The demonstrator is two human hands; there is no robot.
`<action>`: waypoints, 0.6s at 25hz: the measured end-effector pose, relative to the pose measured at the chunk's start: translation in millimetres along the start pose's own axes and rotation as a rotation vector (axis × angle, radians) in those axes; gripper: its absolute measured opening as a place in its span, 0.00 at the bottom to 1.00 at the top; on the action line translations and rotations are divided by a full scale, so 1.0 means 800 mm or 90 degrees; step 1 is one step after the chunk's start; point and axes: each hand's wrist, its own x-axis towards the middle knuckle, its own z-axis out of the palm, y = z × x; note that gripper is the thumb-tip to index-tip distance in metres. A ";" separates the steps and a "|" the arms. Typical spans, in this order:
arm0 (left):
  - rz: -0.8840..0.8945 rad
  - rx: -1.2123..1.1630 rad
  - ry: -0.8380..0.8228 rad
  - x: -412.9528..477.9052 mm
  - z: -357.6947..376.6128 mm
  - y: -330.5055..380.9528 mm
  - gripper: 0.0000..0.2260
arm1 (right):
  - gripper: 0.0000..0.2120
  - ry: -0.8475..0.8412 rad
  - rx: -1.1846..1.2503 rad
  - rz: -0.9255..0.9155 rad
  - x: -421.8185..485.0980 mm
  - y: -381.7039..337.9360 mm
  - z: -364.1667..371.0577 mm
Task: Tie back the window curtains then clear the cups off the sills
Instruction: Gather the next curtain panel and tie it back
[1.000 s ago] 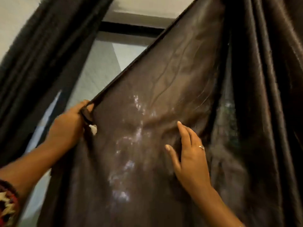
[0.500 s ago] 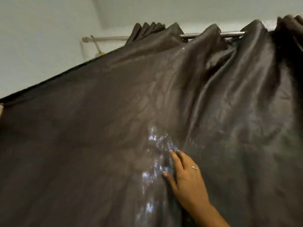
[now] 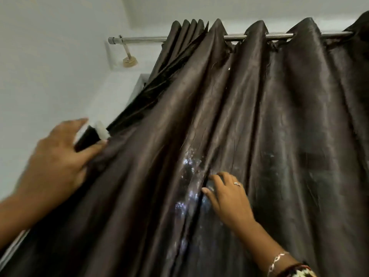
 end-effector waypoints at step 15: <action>0.232 -0.144 0.074 0.124 -0.003 0.447 0.24 | 0.18 0.055 0.036 0.113 -0.047 0.283 -0.148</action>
